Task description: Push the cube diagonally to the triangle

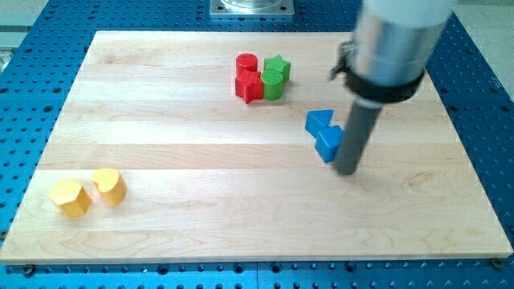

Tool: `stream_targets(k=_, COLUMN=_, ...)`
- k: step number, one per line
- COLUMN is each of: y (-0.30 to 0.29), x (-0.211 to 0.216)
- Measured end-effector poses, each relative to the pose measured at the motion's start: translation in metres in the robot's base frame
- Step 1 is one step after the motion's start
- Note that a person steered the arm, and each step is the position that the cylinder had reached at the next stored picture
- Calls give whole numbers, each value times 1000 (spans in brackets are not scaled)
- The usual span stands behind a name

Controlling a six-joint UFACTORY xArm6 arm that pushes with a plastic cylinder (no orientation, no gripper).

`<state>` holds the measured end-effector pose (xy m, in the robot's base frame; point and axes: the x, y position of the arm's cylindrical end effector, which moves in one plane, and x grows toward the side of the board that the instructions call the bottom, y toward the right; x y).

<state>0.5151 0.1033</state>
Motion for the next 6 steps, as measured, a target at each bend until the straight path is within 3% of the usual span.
stream_targets(k=1, y=7, x=8)
stream_targets(k=2, y=106, x=-3)
stream_targets(k=3, y=100, x=-52)
stream_targets(k=5, y=-47, x=-16)
stream_targets(k=6, y=-54, x=-21)
